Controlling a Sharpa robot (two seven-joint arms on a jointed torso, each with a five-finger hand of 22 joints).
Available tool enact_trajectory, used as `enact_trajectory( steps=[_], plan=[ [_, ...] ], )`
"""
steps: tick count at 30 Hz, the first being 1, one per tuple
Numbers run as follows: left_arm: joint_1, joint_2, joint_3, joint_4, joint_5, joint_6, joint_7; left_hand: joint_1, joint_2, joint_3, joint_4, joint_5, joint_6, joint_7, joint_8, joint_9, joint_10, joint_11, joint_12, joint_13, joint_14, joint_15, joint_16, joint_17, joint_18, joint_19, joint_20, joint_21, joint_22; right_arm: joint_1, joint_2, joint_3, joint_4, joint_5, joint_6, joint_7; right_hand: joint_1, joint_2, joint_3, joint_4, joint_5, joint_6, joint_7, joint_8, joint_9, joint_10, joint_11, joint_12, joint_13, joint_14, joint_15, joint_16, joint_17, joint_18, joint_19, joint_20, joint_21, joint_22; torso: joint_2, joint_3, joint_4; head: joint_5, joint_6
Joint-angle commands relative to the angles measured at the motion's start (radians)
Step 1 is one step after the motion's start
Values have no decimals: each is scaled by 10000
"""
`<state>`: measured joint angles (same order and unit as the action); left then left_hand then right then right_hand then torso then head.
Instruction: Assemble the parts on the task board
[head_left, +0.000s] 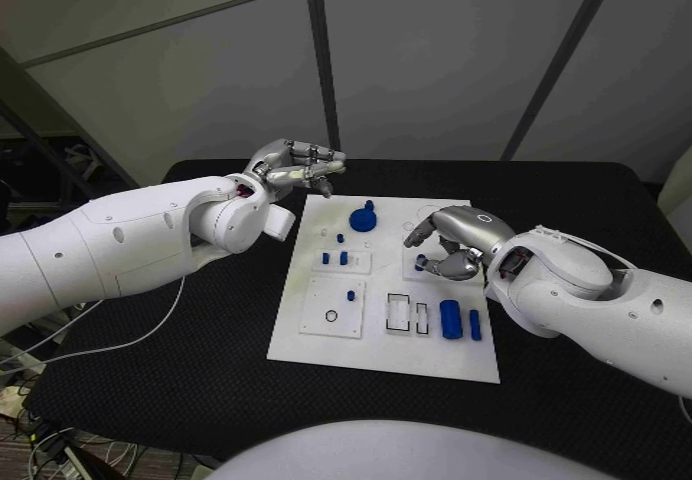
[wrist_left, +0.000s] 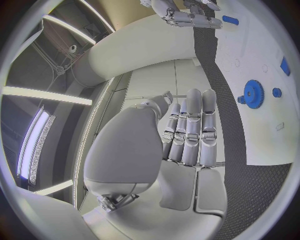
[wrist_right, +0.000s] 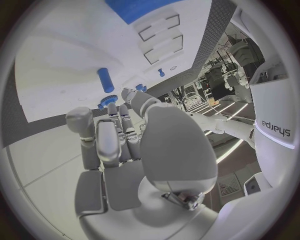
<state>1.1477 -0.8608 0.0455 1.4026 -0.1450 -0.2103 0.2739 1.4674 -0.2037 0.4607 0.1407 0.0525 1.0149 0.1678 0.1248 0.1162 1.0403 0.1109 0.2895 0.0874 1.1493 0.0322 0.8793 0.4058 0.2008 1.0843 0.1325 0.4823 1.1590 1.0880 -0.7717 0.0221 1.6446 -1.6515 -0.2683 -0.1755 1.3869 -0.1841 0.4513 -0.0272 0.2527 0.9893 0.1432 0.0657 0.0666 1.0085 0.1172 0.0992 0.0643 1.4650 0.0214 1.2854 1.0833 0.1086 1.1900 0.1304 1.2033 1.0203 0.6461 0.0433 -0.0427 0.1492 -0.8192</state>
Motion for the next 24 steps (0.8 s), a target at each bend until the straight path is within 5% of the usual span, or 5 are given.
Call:
enact_trajectory(
  steps=[1,24],
  plan=[
    [13,8,6,-1,33,120,23,0,109,-55,-16,-28,50,26,63,-14,-83,-2,53,11,-59,-5,-50,-14,-189,-70,-8,-35,-16,33,3,12,-49,-238,783,-367,7,-77,-45,-3,-69,-22,-67,-9,17,-67,0,65,13,129,75,-21,-16,172,-66,-4,-40,-15,10,-11,9,-21,6],
    [12,-12,5,1,33,140,-3,-11,119,-75,-9,-28,55,23,69,-14,-83,-4,71,14,-62,-4,-53,-24,-189,-71,-6,-50,-28,47,341,8,-438,-590,1448,-642,218,229,120,185,-60,445,52,117,85,719,-224,750,46,239,-90,182,179,54,446,-170,302,485,10,-7,13,-38,-64]
  ],
)
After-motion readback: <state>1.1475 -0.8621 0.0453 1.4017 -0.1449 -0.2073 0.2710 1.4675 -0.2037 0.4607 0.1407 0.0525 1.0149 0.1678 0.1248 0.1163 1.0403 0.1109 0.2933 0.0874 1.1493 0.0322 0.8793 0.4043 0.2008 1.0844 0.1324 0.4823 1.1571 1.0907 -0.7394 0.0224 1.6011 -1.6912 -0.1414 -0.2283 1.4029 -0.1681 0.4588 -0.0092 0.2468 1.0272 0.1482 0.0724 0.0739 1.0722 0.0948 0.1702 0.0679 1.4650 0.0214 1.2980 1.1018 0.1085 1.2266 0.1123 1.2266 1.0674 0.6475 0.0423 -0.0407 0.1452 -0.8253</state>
